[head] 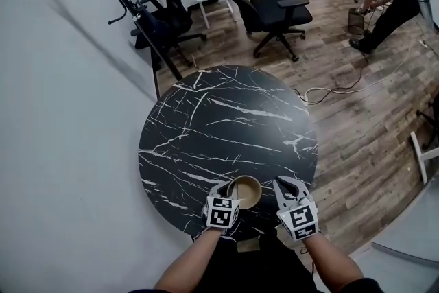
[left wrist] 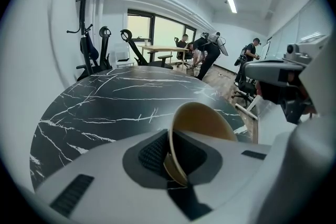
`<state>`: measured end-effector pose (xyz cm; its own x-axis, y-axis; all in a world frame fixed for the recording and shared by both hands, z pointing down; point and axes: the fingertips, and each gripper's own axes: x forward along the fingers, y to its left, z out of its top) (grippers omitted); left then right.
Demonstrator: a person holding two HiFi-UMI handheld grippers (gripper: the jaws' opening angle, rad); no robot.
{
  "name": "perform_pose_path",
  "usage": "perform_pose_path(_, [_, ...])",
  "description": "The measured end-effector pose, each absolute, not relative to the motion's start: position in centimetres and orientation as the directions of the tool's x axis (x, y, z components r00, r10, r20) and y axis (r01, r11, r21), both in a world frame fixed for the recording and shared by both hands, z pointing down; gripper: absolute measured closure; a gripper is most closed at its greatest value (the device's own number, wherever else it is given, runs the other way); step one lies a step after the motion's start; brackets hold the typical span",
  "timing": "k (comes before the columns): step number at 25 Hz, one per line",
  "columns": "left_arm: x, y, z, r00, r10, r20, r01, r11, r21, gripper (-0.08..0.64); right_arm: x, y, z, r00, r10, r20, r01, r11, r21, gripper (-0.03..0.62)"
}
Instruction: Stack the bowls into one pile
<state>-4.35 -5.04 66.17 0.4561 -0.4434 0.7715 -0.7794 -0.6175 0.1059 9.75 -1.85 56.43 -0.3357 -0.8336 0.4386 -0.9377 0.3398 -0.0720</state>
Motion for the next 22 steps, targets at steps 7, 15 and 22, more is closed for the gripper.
perform_pose_path(7, [-3.3, -5.1, 66.1, 0.467, -0.483, 0.741, -0.762, -0.645, 0.060, 0.511, 9.5, -1.2, 56.7, -0.346, -0.828, 0.441, -0.934, 0.348, -0.079, 0.583])
perform_pose_path(15, [-3.7, -5.7, 66.2, 0.450, -0.506, 0.736, -0.768, -0.640, 0.030, 0.463, 9.6, -1.5, 56.3, -0.347, -0.828, 0.440, -0.933, 0.352, -0.075, 0.583])
perform_pose_path(22, [-5.2, -5.8, 65.9, 0.423, -0.512, 0.747, -0.798, -0.602, 0.039, 0.454, 9.3, -1.5, 56.2, -0.351, -0.828, 0.438, -0.932, 0.354, -0.078, 0.583])
